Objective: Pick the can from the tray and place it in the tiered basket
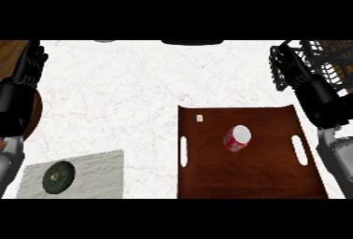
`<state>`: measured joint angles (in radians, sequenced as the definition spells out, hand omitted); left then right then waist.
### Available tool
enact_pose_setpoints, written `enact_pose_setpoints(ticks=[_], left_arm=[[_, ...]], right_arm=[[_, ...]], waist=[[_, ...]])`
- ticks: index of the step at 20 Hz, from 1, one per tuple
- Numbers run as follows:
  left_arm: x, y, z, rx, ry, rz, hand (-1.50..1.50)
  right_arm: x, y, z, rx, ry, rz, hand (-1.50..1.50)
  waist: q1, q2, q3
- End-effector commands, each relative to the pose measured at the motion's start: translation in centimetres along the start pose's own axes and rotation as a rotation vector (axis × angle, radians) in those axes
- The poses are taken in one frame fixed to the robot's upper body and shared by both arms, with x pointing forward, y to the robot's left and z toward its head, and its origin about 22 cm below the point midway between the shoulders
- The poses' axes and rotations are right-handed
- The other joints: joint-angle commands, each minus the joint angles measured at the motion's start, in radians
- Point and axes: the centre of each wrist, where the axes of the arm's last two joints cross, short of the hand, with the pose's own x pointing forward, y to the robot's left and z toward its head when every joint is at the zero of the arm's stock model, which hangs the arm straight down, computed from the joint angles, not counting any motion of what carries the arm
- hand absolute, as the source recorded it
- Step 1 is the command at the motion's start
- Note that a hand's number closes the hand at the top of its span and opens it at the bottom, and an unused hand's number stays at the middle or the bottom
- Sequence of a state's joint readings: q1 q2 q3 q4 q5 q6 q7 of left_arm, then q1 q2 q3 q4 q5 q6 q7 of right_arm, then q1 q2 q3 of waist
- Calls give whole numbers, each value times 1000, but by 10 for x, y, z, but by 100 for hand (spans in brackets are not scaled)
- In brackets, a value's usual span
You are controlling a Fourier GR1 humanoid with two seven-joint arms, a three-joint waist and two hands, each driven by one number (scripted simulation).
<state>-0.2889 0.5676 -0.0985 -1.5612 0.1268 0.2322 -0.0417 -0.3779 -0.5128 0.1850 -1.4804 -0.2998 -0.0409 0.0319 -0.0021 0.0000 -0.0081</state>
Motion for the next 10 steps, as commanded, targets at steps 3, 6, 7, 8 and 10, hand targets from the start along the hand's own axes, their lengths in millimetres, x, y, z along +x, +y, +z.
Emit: enact_pose_setpoints(ticks=[3, 6, 7, 8, 10], left_arm=[[-13, -45, 16, 0, 64, 94, 0], [-19, -66, 25, -22, 134, 186, 0], [-20, -50, 23, 2, 137, 161, 0], [-14, -91, 30, -65, 184, 239, 0], [-17, -88, 33, -61, 180, 235, 0]], right_arm=[[-6, -10, -17, 131, -173, -358, 150], [0, 1, -27, 256, -330, -628, 150], [-41, 7, -7, -236, -214, -848, 150], [-35, -50, -23, 75, -64, -354, 150], [-69, 14, -8, 293, -43, -820, -150]], waist=[[22, 14, 12], [41, 32, 19], [-41, 44, 63], [50, 29, 11], [52, 35, 19]])
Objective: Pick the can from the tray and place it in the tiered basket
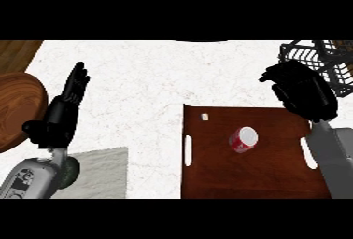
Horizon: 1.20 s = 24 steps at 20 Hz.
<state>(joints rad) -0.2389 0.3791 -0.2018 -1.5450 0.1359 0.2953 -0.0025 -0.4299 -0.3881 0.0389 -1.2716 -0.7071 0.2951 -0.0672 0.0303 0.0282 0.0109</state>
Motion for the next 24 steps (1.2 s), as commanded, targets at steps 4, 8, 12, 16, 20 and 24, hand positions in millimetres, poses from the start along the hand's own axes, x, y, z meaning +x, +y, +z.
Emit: enact_pose_setpoints(ticks=[4, 8, 12, 16, 20, 24], left_arm=[[-13, -42, 14, -7, 59, 64, 0], [-17, -49, 25, -14, 68, 59, 0], [-18, -48, 17, 5, 85, 66, 0], [-17, -50, 21, -2, 72, 53, 0], [-13, -43, 14, 2, 72, 54, 0], [-21, -53, 22, 16, 85, 52, 0]], right_arm=[[-32, -20, 17, 388, 14, -365, -150], [22, -85, 38, 519, -35, -247, -150], [105, -101, 29, 643, 36, 80, -150], [180, -70, 10, 760, 77, 424, -150], [230, -22, 0, 844, 83, 742, -150], [227, 26, -2, 890, 73, 968, -150]], waist=[[-1, -5, -3], [-1, -15, -6], [-16, -15, -7], [-17, -25, -6], [-25, -27, -6], [-21, -23, -6]])
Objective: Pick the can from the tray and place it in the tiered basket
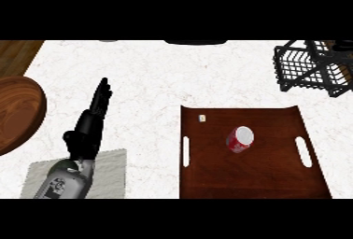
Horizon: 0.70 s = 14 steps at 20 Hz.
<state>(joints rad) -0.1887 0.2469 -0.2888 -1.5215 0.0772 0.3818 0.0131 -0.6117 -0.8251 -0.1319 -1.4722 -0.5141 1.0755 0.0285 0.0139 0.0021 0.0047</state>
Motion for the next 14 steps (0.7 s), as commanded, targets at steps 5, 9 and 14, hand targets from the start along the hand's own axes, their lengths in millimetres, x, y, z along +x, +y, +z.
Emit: enact_pose_setpoints(ticks=[5, 9, 14], left_arm=[[1, 2, 3, 4, 4, -17, 0], [-1, -7, -1, 10, 1, 2, 0], [2, -1, 2, 14, 1, -3, 0]], right_arm=[[26, 46, -26, 180, 85, 305, -150], [20, 65, -38, 207, 100, 334, -150], [5, 86, -47, 258, 115, 377, -150]], waist=[[-5, 2, -2], [-11, 0, -4], [-5, 1, -3]])
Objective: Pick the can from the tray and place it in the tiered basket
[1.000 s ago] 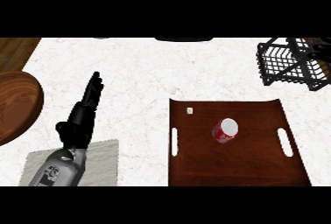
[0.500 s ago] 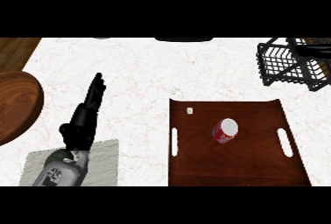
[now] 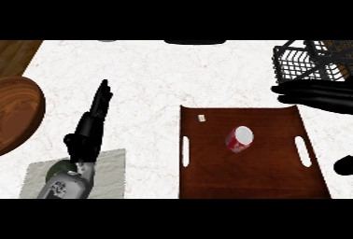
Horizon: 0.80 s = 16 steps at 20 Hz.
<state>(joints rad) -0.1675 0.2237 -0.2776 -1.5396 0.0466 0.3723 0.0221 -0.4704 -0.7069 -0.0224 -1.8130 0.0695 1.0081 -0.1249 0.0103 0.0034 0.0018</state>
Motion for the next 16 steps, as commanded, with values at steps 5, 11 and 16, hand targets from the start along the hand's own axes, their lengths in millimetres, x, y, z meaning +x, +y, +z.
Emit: enact_pose_setpoints(ticks=[5, 11, 16], left_arm=[[7, 9, -9, -15, -4, -6, 0], [-8, 4, -11, 6, 1, -9, 0], [2, -17, -6, 1, 5, 19, 0]], right_arm=[[-7, 15, -3, 175, 18, 66, -150], [-7, 17, 0, 199, 64, 116, -150], [-15, 25, -8, 206, 105, 173, -150]], waist=[[-3, 0, -1], [-9, -1, -2], [-6, -2, -1]])
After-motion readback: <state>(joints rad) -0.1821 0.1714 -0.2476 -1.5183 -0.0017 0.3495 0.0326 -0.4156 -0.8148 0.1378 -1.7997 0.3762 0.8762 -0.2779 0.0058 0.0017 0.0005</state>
